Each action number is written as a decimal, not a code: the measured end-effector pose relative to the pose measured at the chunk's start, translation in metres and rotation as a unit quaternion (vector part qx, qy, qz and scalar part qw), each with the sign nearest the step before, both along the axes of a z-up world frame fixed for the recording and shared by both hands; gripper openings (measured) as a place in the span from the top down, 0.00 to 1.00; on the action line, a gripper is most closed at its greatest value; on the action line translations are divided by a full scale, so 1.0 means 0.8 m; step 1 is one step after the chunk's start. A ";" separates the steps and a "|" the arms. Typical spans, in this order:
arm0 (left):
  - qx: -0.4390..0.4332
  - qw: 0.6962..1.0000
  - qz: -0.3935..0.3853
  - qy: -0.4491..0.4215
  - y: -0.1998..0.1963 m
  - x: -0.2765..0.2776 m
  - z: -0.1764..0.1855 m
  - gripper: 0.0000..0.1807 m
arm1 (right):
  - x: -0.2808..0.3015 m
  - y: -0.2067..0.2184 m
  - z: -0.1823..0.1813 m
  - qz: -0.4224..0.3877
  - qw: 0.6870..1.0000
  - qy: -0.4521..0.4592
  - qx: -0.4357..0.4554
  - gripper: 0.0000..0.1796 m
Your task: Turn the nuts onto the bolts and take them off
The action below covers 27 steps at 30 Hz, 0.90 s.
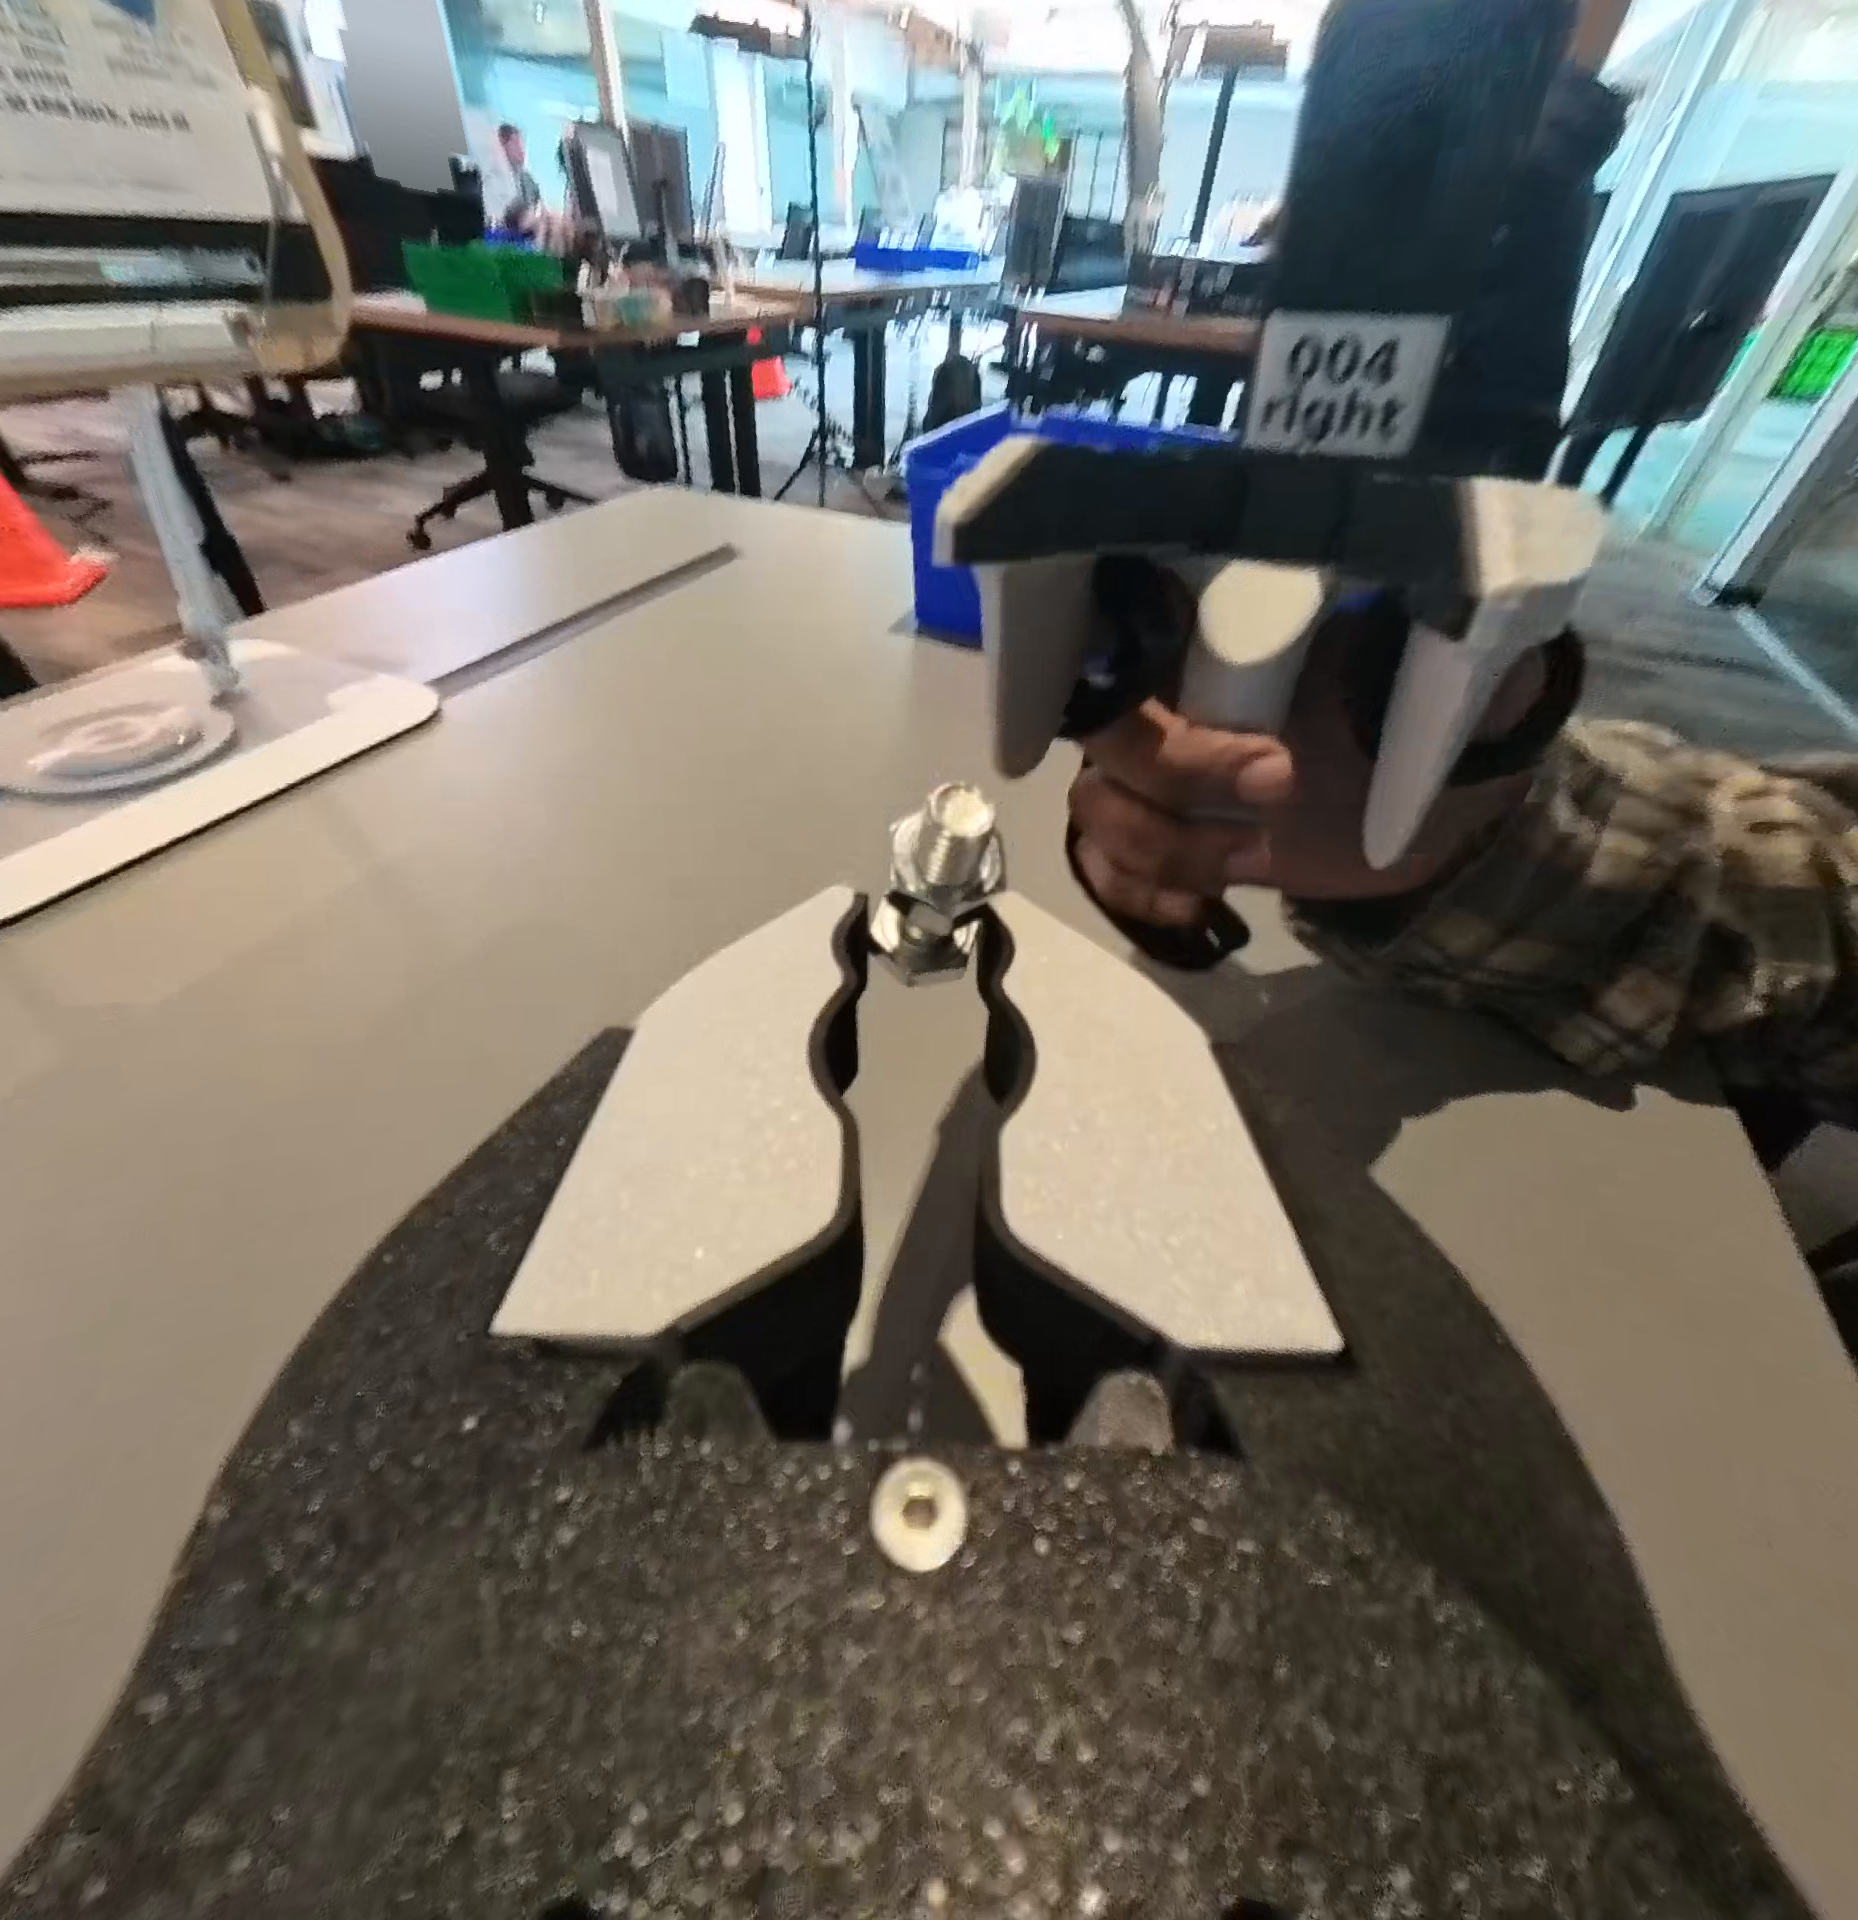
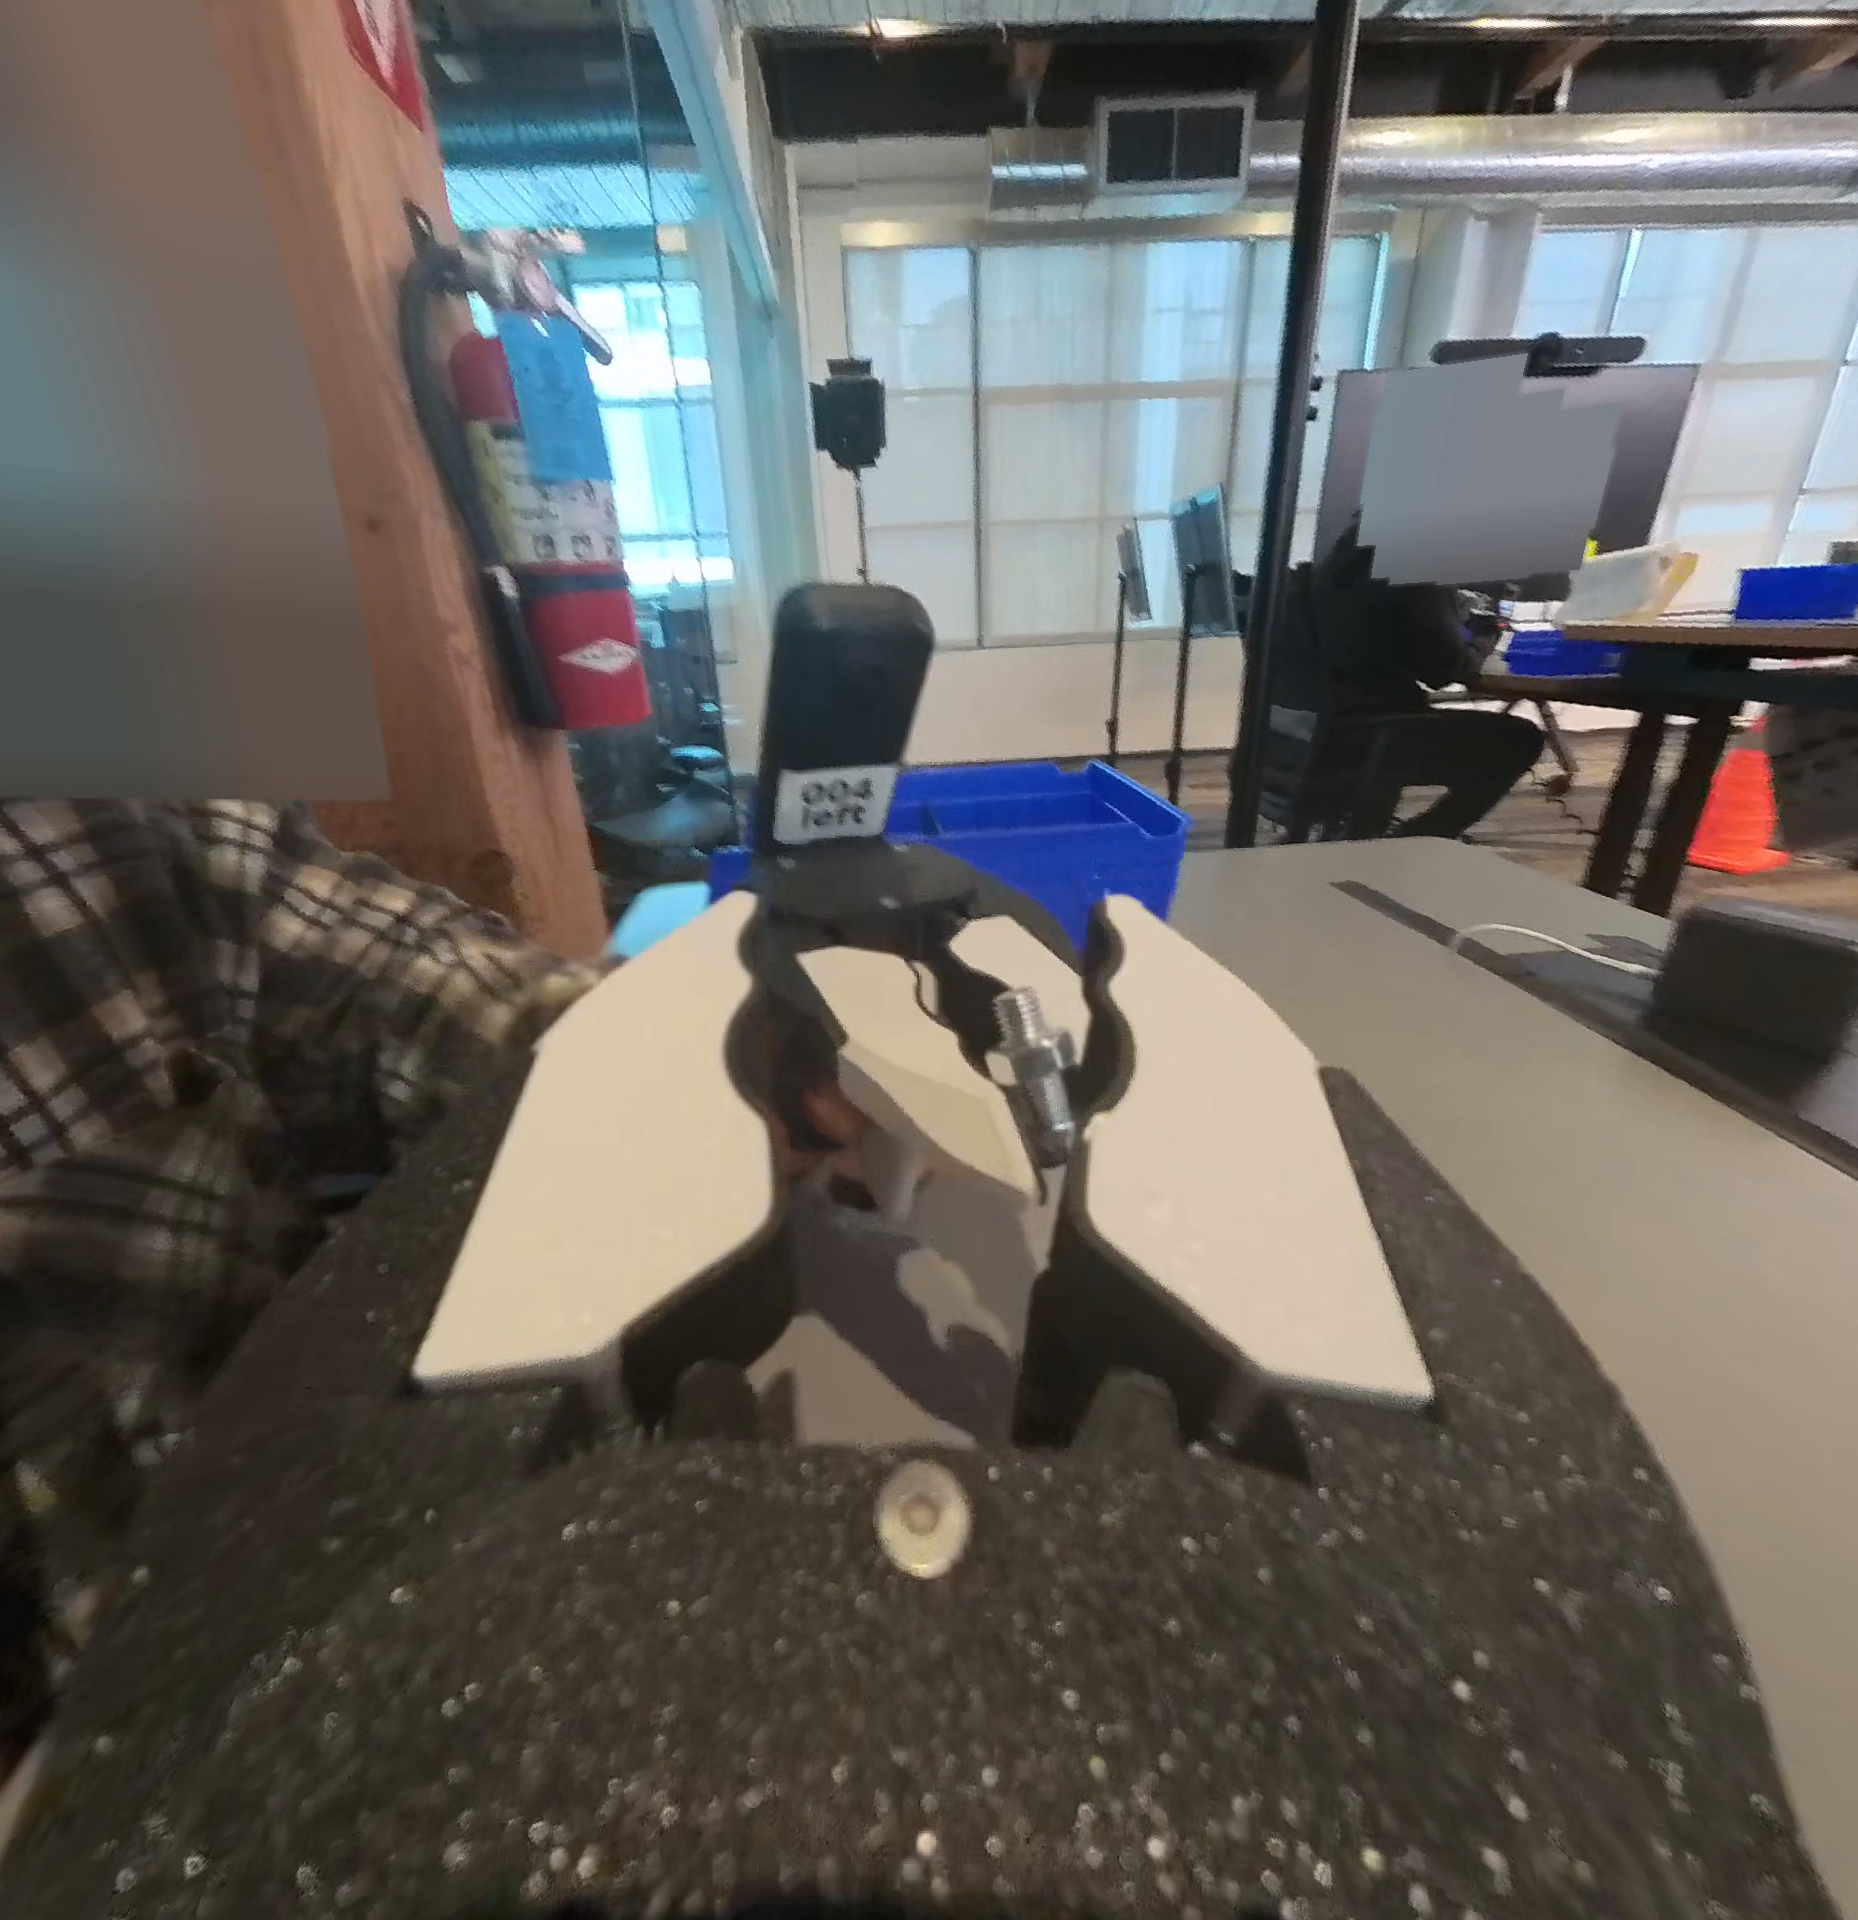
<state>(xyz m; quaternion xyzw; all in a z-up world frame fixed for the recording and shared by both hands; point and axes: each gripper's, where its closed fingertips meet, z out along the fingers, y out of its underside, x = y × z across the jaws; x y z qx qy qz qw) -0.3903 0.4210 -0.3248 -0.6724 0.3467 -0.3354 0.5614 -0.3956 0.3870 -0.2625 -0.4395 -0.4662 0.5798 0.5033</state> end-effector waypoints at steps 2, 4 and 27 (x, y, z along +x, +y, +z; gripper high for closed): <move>-0.008 0.999 0.017 0.037 0.004 0.000 -0.010 0.90 | 0.001 0.009 -0.011 -0.031 0.998 -0.037 0.030 0.75; -0.011 0.997 0.029 0.068 0.005 0.000 -0.017 0.90 | 0.000 0.014 -0.021 -0.057 0.994 -0.067 0.058 0.78; 0.000 0.996 0.005 0.087 -0.008 0.017 -0.016 0.89 | -0.007 0.018 -0.049 -0.086 0.982 -0.148 0.077 0.95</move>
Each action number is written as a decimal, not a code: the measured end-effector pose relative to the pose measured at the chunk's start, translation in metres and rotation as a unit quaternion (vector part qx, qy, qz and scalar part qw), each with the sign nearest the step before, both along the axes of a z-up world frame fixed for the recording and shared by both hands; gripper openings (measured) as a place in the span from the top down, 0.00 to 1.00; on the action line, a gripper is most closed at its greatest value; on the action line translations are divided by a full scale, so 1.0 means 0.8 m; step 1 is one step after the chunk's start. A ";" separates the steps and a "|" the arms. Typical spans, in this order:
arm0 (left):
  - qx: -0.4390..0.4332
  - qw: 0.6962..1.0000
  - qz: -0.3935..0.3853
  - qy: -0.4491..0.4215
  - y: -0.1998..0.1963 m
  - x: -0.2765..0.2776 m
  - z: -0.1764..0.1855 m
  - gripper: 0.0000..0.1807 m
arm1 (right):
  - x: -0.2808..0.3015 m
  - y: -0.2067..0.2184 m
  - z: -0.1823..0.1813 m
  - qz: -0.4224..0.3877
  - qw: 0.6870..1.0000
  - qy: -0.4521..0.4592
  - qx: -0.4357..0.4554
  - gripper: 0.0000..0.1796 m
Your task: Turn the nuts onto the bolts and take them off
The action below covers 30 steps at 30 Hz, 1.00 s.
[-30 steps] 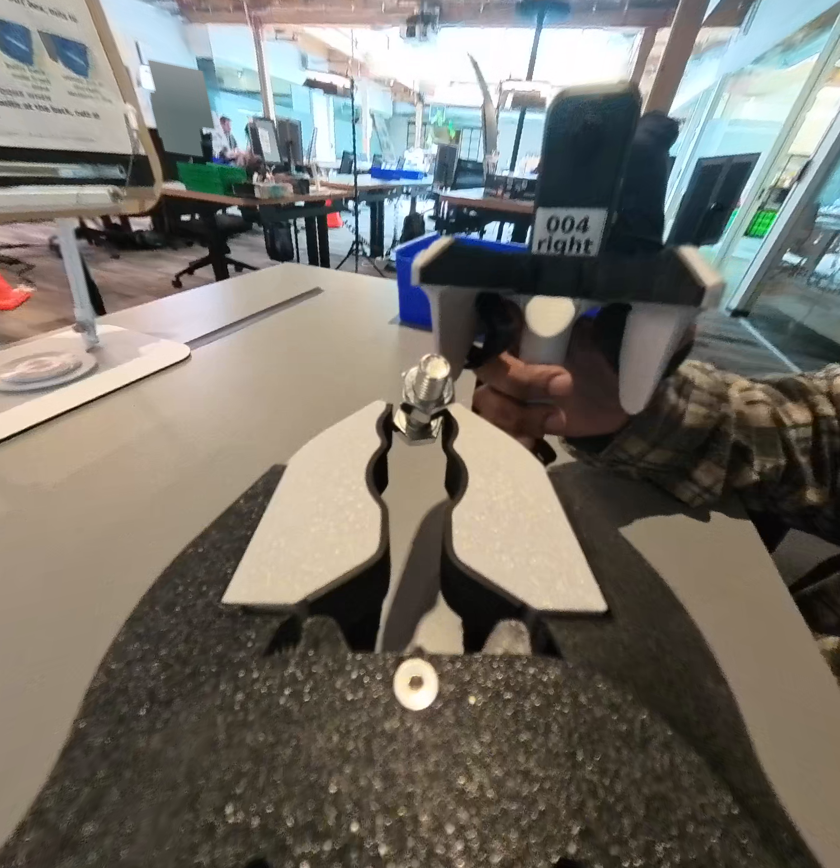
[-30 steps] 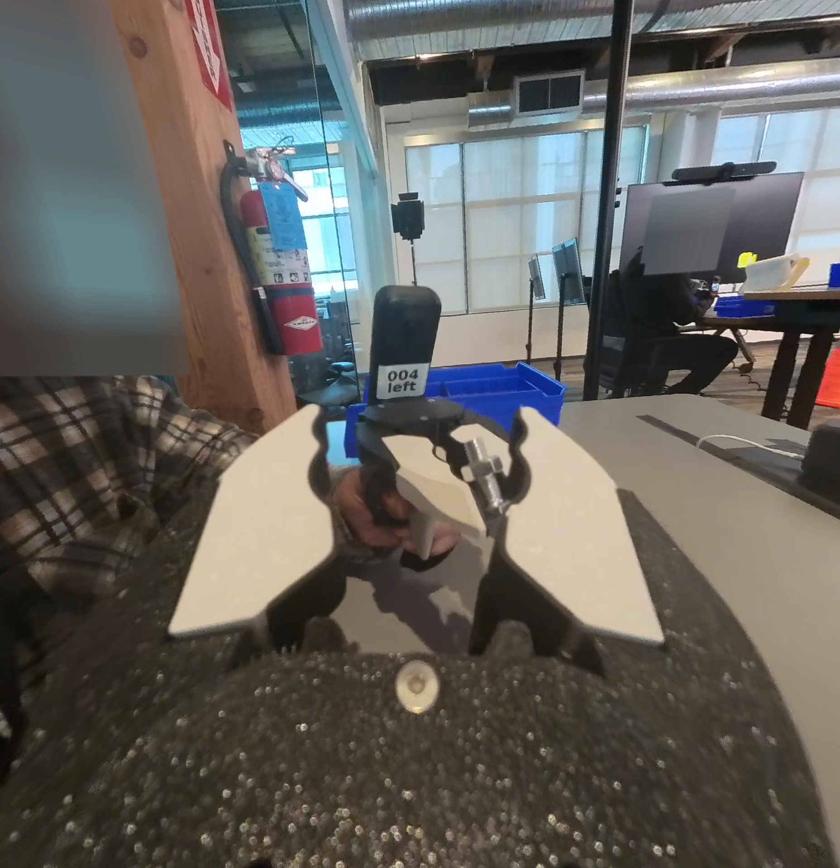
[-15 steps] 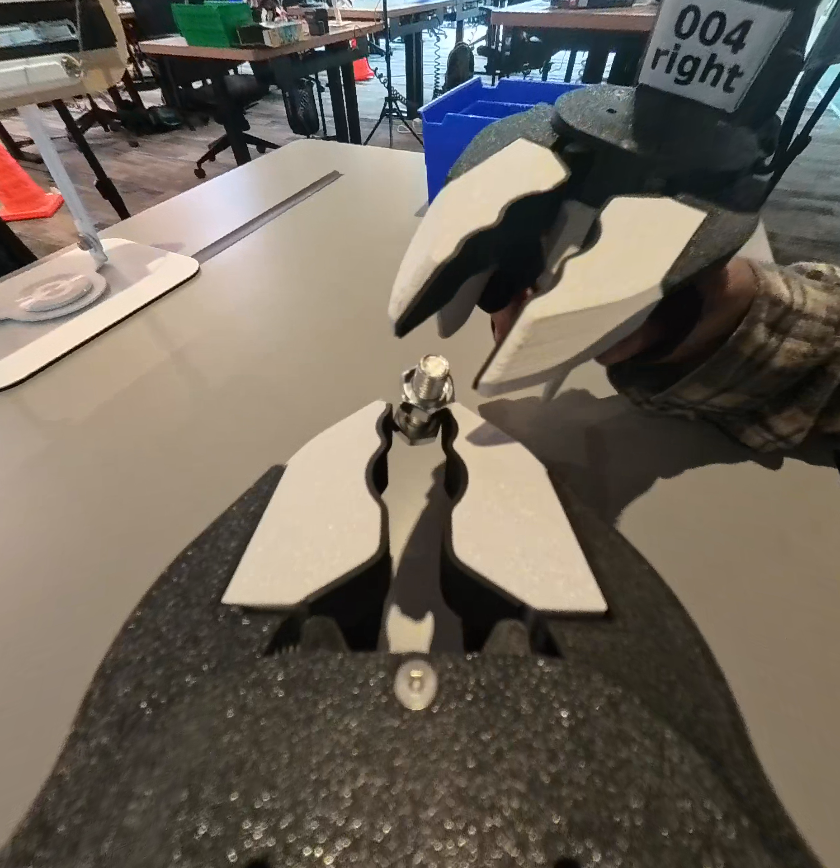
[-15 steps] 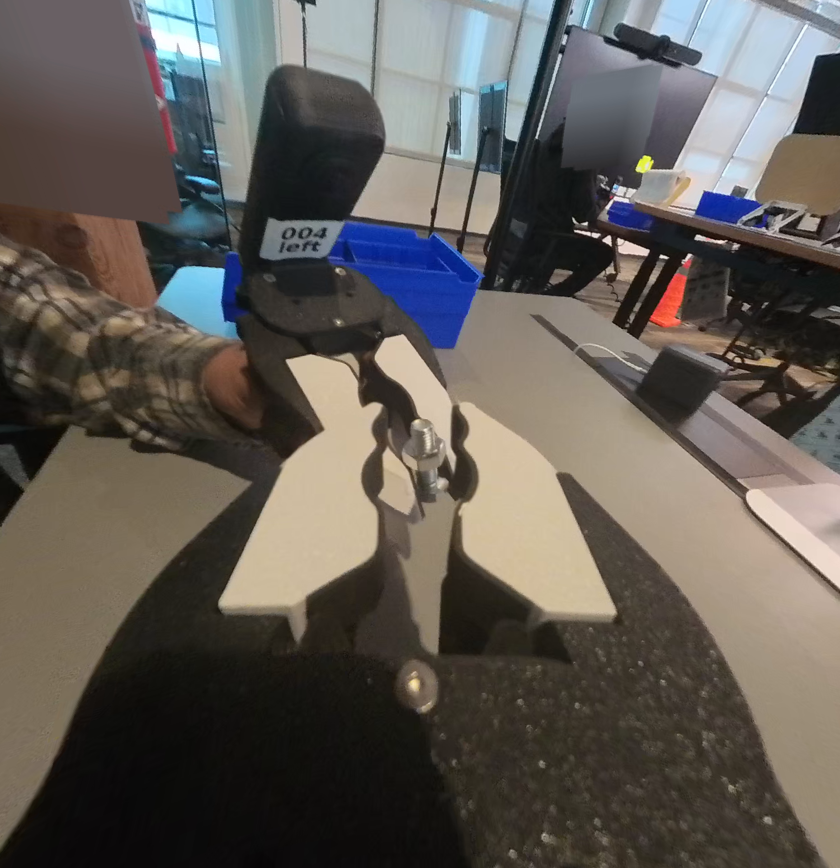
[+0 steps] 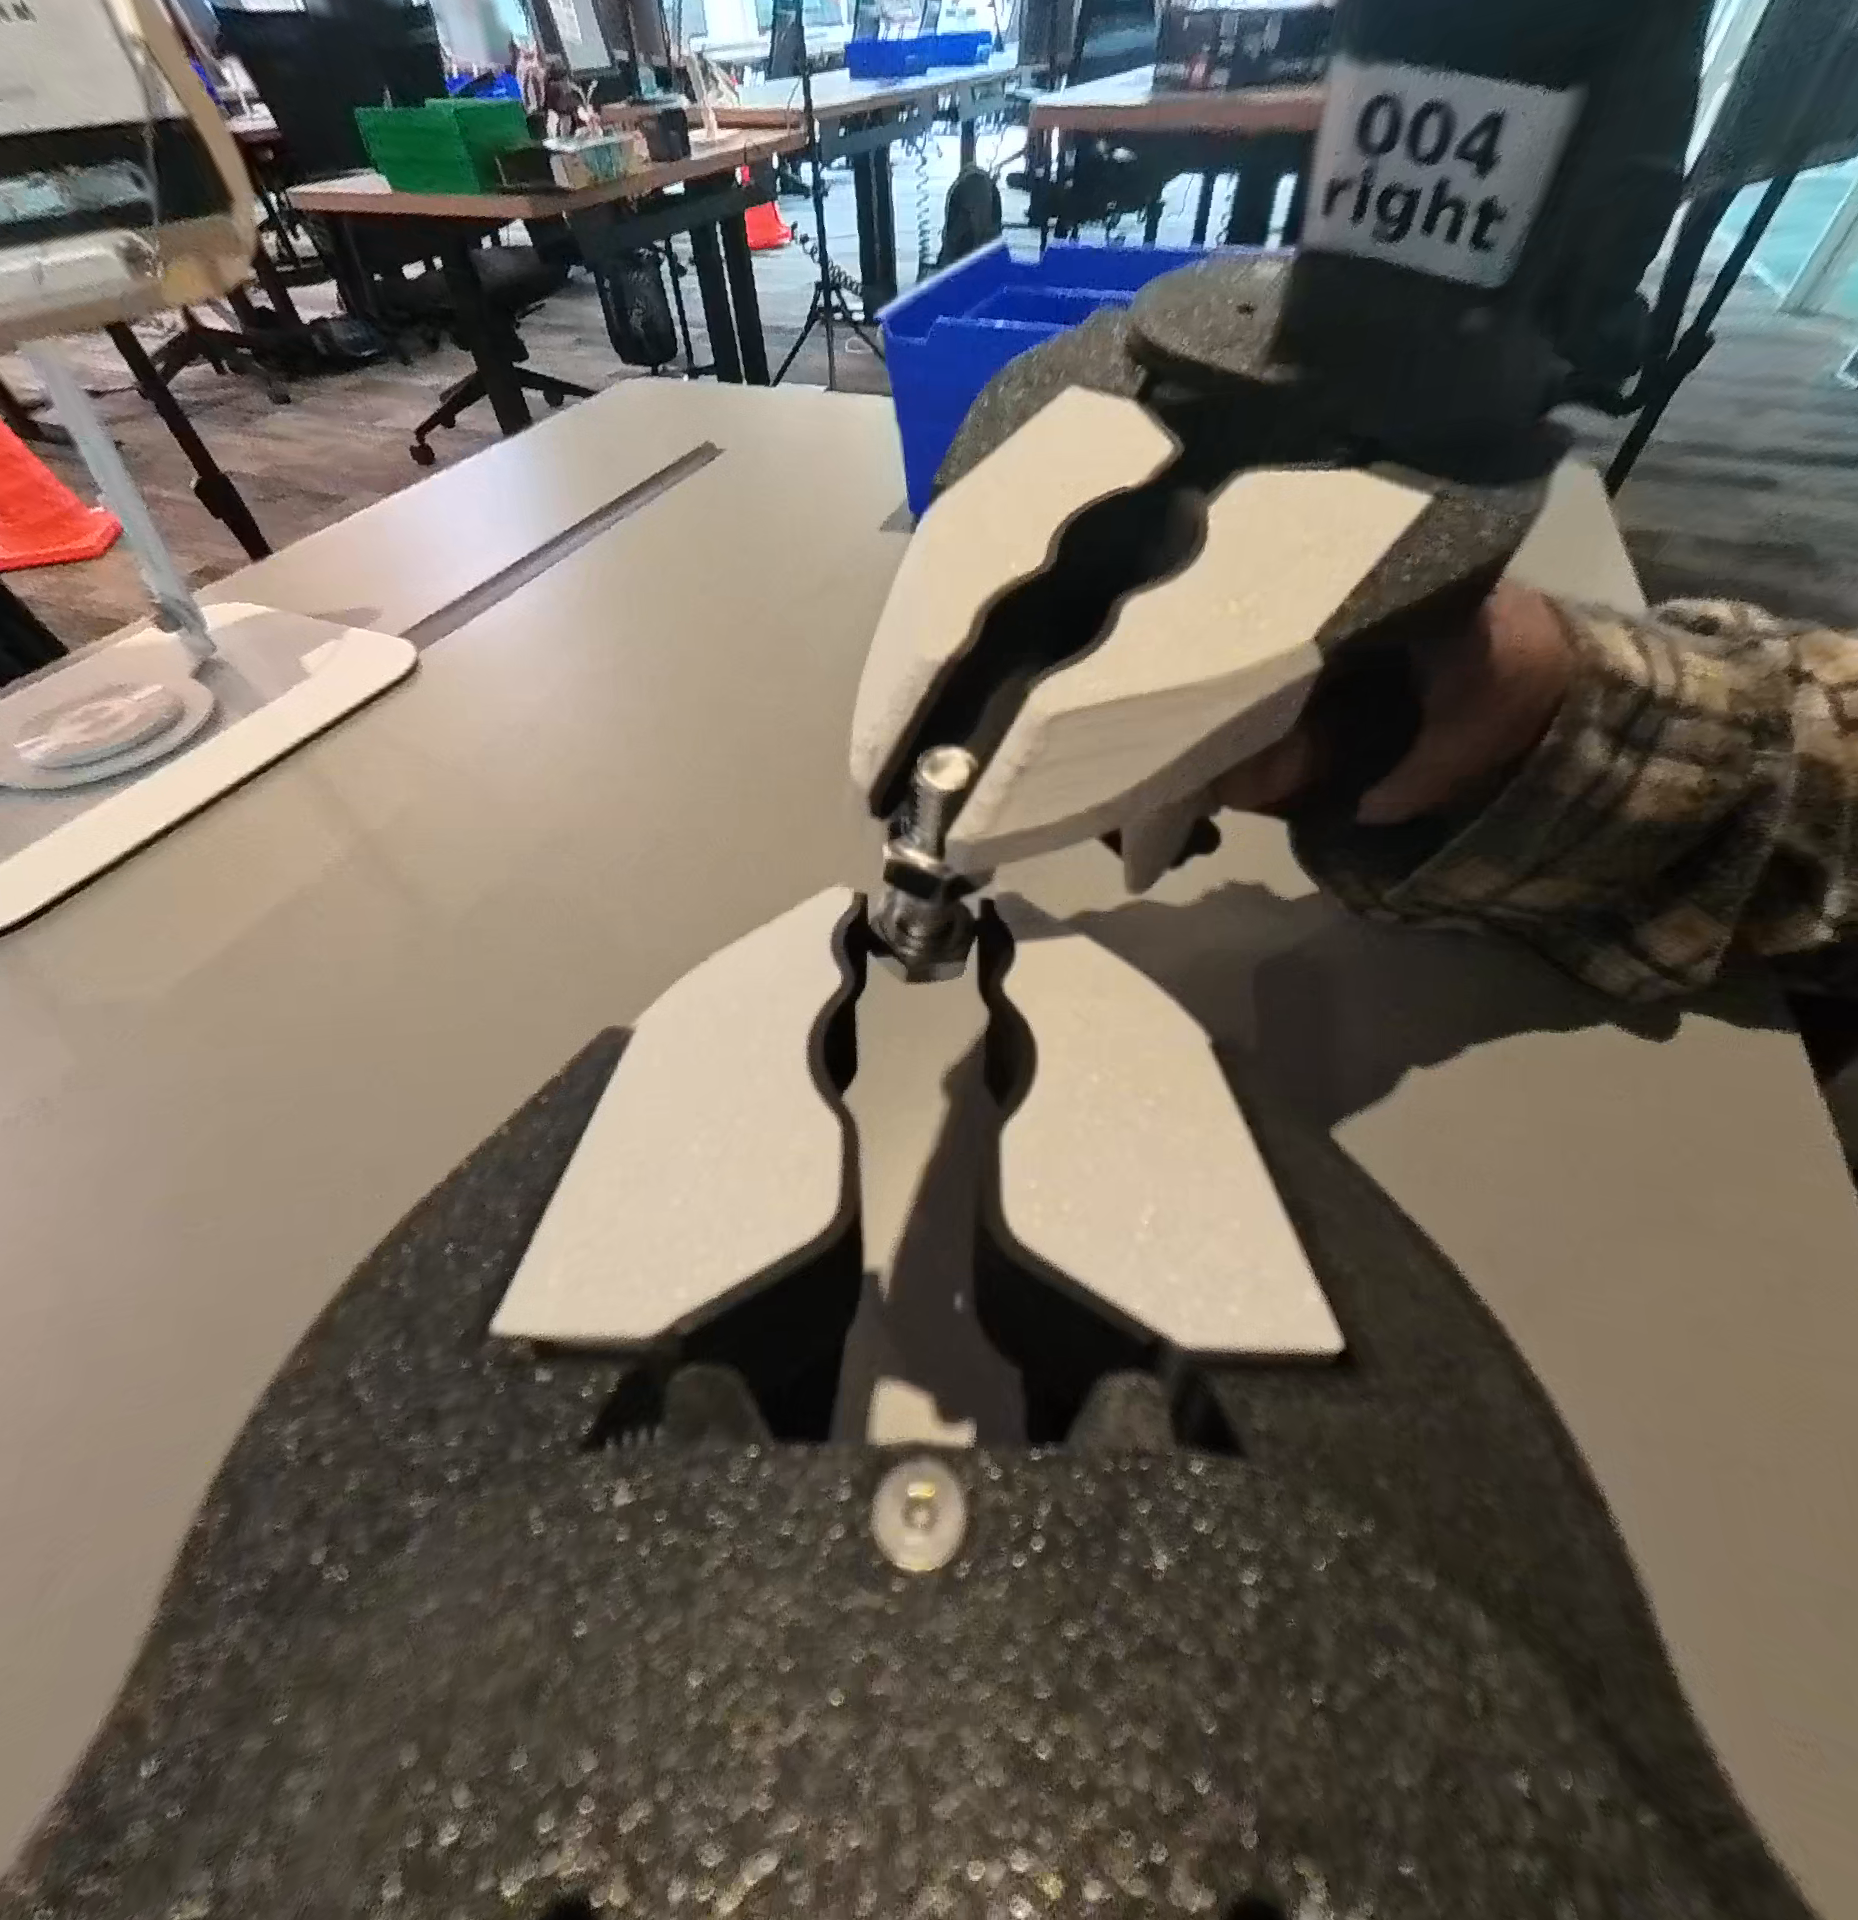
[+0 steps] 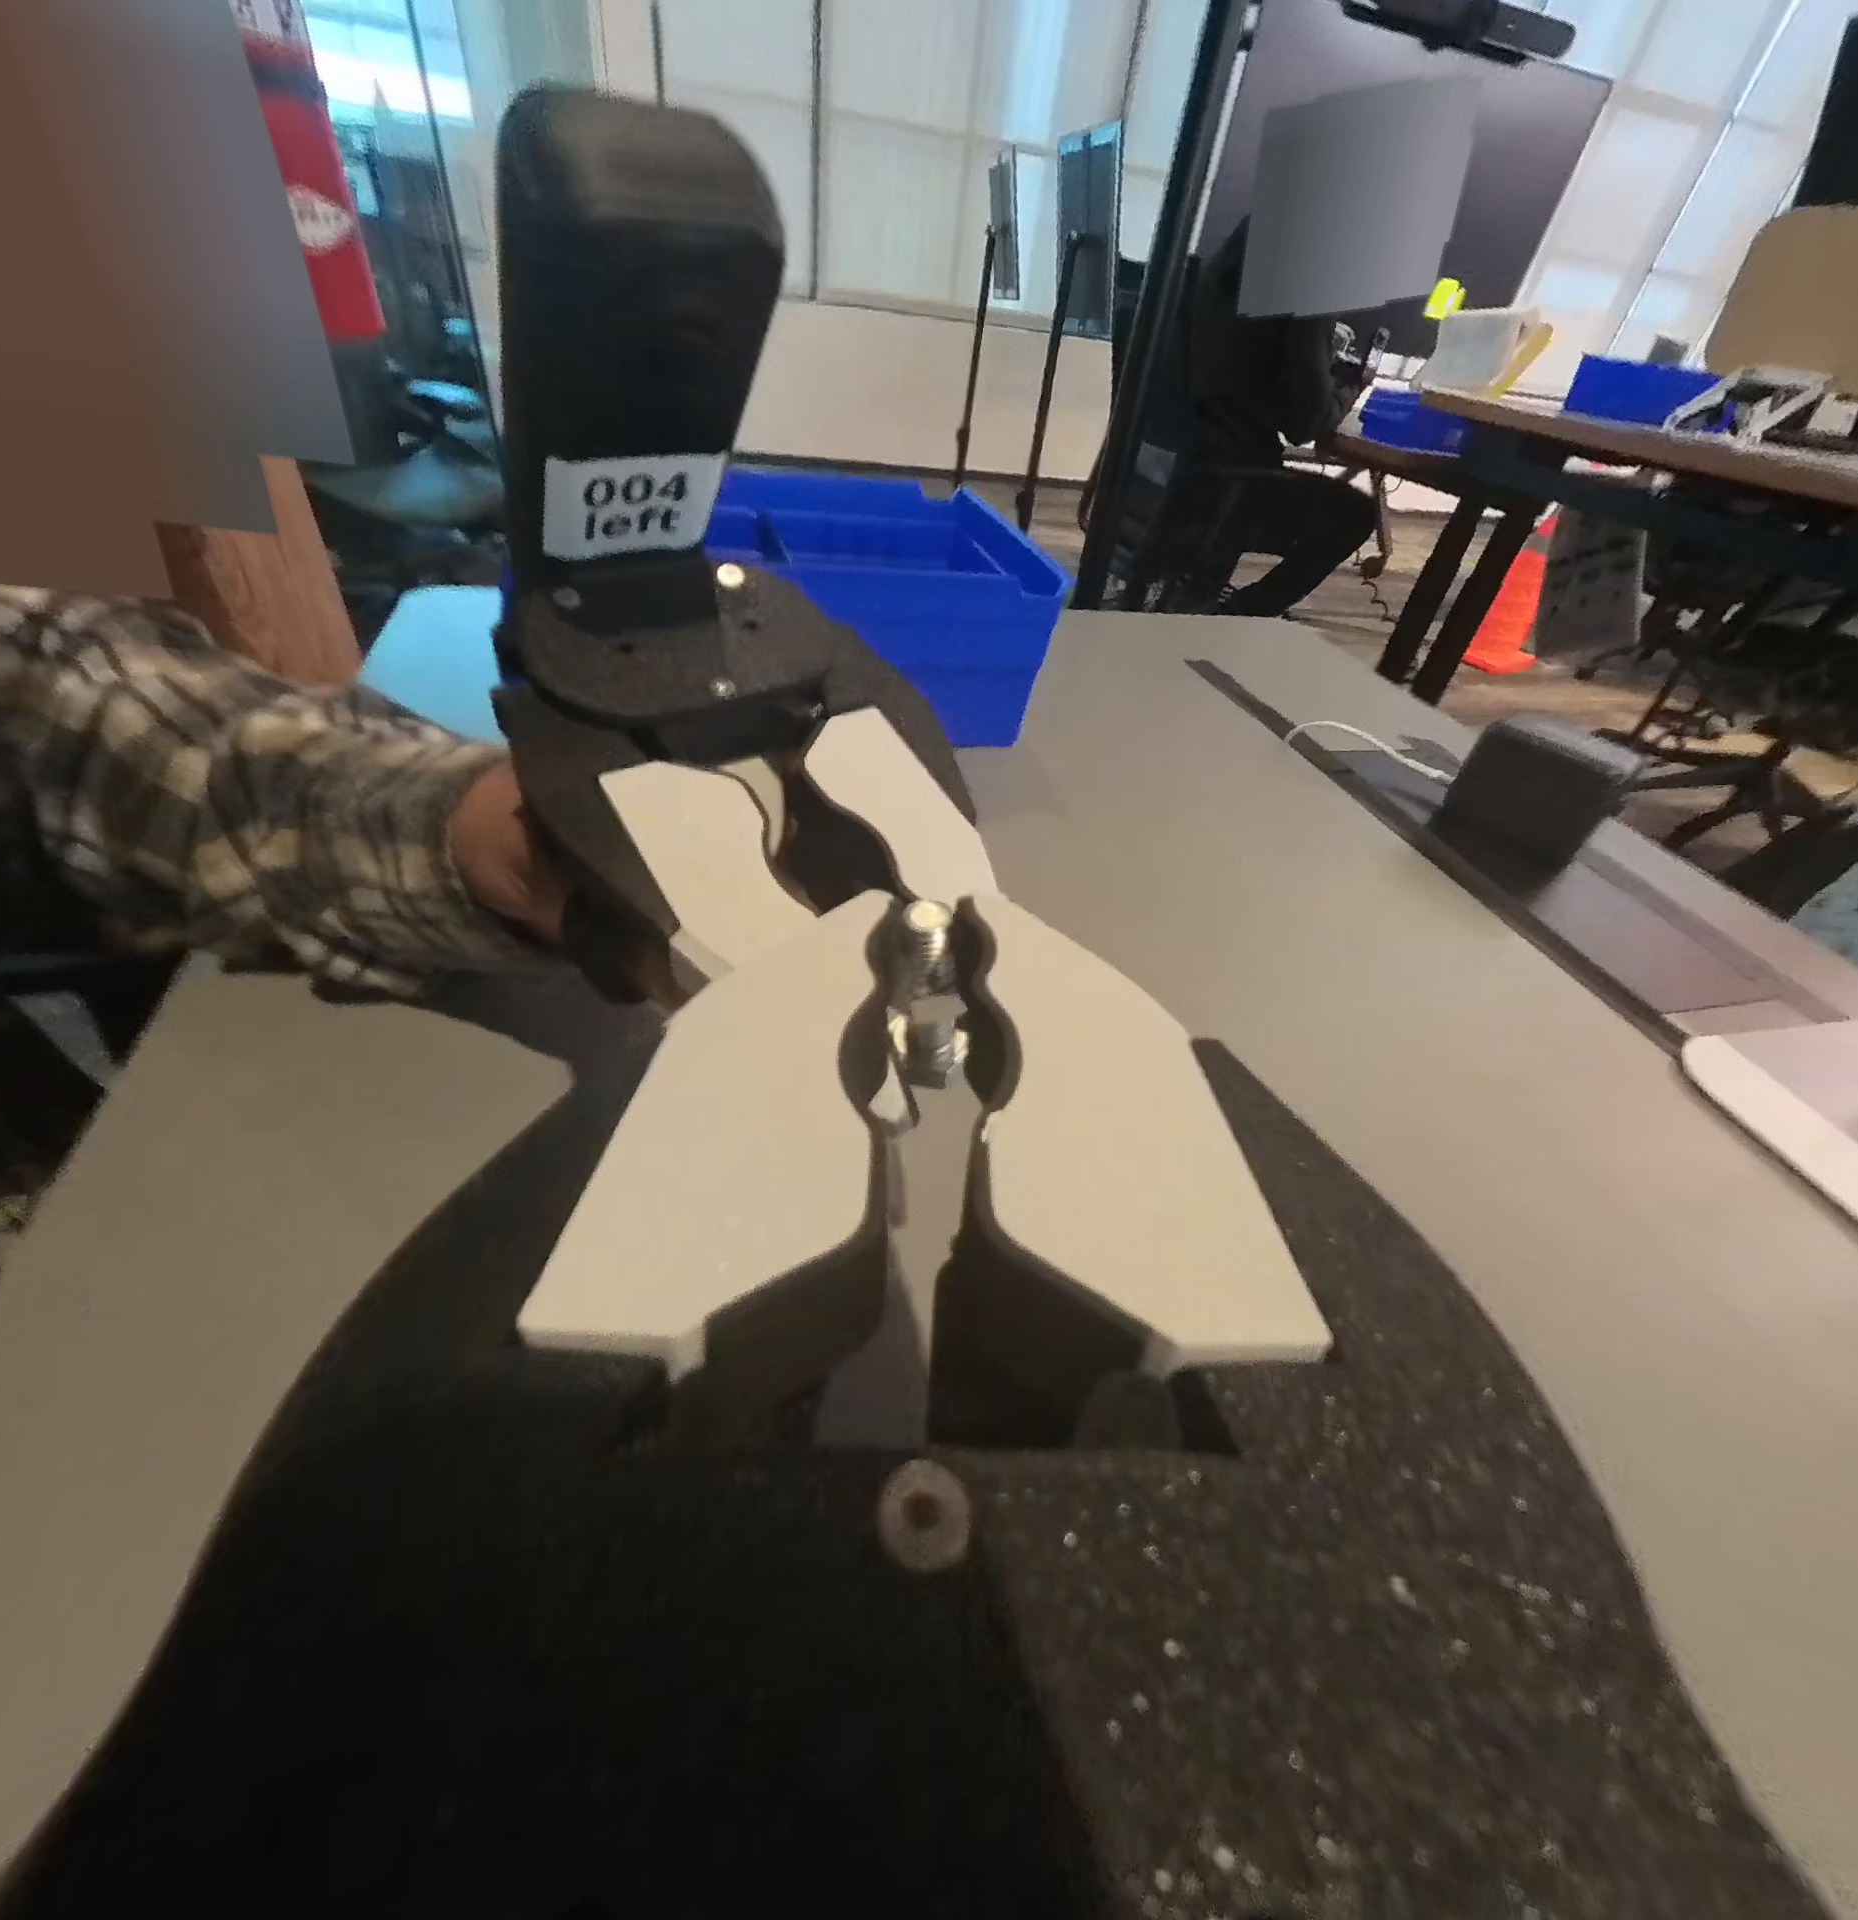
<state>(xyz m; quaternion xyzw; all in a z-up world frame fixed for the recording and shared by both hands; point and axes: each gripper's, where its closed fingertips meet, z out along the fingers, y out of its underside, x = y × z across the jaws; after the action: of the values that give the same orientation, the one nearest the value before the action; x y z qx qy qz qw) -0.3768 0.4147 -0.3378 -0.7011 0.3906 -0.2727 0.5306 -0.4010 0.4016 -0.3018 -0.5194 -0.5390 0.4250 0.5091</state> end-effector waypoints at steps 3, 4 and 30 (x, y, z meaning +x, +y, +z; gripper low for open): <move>-0.013 1.000 -0.008 -0.024 -0.001 0.003 0.005 0.76 | 0.012 0.008 0.019 0.000 0.997 0.043 -0.066 0.95; -0.019 0.999 -0.011 -0.030 -0.001 0.004 0.004 0.72 | 0.020 0.013 0.028 -0.003 0.994 0.056 -0.094 0.95; -0.004 0.996 -0.081 -0.033 -0.032 0.034 0.006 0.68 | 0.608 0.147 -0.109 -0.499 0.722 -0.344 -0.335 0.95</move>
<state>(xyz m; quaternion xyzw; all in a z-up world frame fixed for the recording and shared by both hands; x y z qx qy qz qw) -0.3493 0.3890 -0.3331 -0.6595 0.4276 -0.3395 0.5167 0.0856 0.5193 -0.3891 -0.9603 -0.1623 0.0546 0.2203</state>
